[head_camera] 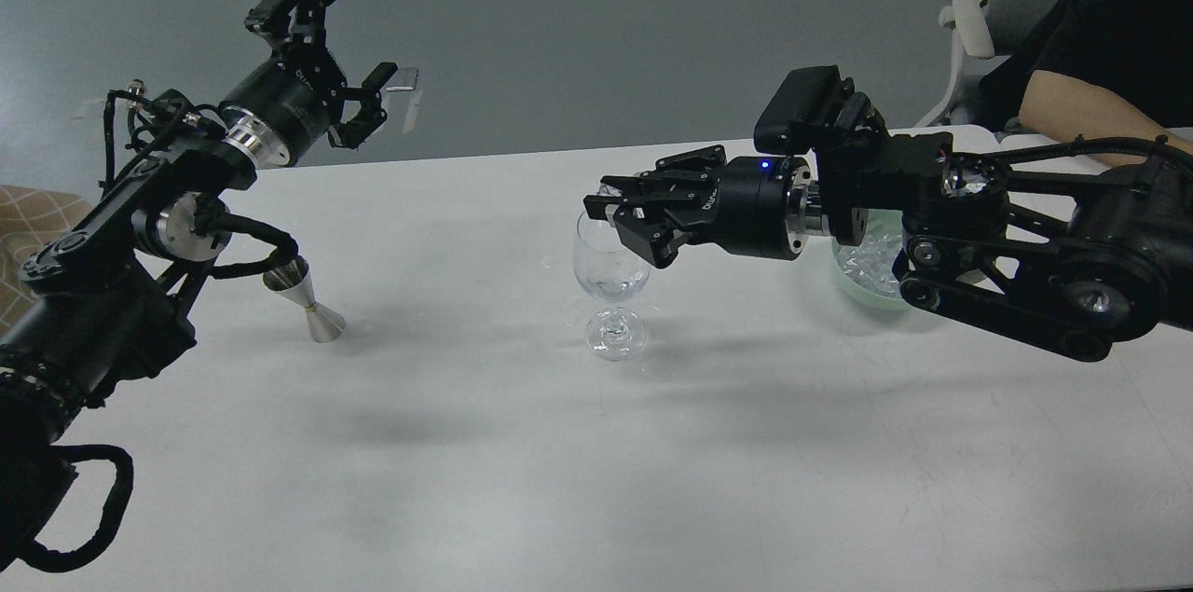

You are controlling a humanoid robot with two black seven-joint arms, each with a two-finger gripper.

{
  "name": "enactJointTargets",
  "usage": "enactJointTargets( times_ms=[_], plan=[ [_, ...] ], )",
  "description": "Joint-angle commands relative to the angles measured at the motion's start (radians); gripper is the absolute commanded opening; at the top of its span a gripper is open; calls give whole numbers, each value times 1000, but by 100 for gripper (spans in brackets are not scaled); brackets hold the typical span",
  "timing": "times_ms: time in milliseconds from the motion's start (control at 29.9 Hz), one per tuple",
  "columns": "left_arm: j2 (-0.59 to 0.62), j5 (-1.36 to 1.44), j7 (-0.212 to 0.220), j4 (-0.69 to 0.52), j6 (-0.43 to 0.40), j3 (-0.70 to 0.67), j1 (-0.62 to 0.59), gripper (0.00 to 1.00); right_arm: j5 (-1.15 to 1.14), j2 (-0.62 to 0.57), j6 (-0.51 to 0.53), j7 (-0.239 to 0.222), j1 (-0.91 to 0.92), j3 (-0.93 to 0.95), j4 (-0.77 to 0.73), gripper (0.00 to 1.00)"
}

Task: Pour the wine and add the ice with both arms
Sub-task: 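Open the right gripper above the wine glass to drop the ice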

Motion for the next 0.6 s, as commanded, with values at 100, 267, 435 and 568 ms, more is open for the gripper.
enactJointTargets(
  times_ms=[100,267,435,568],
  plan=[
    [2,0,-2,-1,0,0,0,98,0,3,0,-3,-1,0,0,38],
    [0,0,-2,-1,2,0,0,98,0,1,0,-3,-1,0,0,47],
    [0,0,-2,-1,2,0,0,98,0,0,0,-6,0,0,0,50],
    [0,0,-2,0,2,0,0,98,0,-2,-2,-6,0,0,1,58]
  ],
)
